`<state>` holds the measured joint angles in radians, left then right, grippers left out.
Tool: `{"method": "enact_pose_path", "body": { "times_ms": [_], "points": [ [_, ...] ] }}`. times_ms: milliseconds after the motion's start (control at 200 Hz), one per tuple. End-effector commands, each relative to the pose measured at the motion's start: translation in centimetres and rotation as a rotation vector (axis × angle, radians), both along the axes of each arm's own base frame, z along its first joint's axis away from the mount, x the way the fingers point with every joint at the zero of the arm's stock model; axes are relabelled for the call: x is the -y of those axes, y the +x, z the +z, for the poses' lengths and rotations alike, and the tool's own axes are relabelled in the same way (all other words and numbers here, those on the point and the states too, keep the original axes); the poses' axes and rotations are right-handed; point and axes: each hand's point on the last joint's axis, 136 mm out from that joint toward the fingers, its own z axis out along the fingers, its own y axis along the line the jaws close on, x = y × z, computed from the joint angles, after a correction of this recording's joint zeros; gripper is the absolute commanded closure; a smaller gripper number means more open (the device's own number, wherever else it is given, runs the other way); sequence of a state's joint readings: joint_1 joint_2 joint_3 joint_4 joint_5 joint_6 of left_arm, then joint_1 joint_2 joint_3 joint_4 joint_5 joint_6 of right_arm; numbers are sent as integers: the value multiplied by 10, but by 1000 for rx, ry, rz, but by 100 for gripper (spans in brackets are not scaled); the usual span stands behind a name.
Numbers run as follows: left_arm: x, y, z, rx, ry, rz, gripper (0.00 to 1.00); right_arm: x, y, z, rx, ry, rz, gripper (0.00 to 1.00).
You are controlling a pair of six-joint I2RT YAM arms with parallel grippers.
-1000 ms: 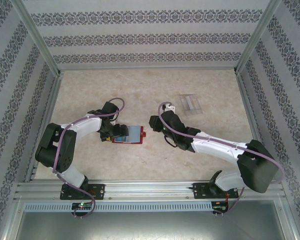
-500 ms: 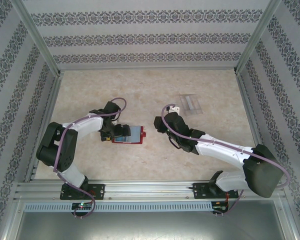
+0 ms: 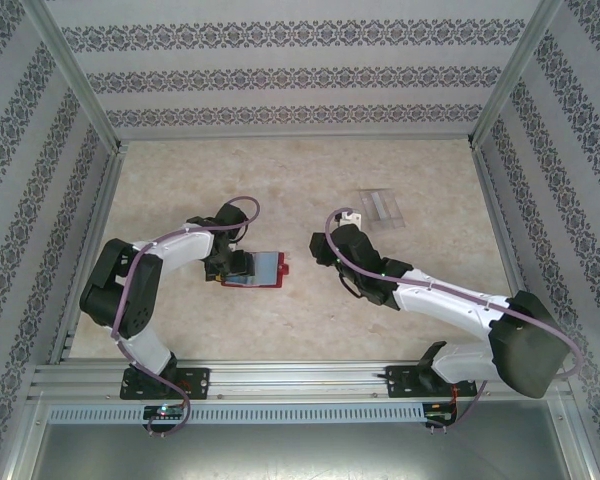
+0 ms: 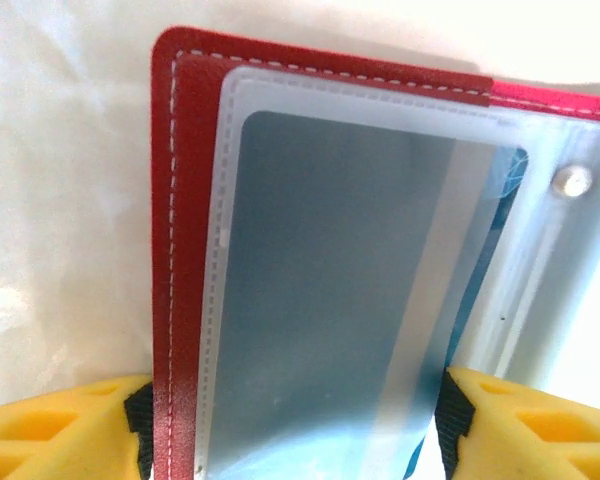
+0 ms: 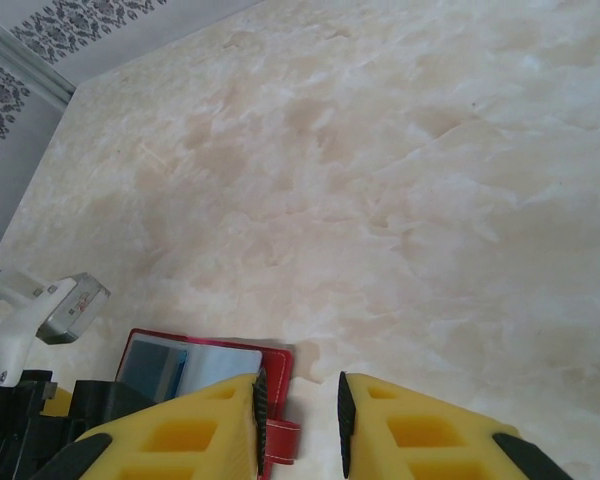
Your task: Put the credit cards into the card holder
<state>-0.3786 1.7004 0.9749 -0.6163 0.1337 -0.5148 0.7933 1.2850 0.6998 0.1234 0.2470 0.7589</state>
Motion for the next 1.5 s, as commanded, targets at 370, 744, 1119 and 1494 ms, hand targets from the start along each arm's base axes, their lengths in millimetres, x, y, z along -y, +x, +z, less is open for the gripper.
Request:
{"method": "enact_pose_path", "body": {
  "times_ms": [370, 744, 1119, 1494],
  "points": [
    [17, 11, 9, 92, -89, -10, 7, -44, -14, -23, -125, -34, 138, 73],
    [-1, 5, 25, 133, -71, 40, 5, -118, -26, -85, -441, 41, 247, 73],
    [-7, 8, 5, 114, -94, 86, 5, -124, -24, -113, -513, 21, 252, 69],
    [-10, 7, -3, 90, -79, 84, 7, -113, -22, -113, -503, -25, 226, 69]
  ]
}}
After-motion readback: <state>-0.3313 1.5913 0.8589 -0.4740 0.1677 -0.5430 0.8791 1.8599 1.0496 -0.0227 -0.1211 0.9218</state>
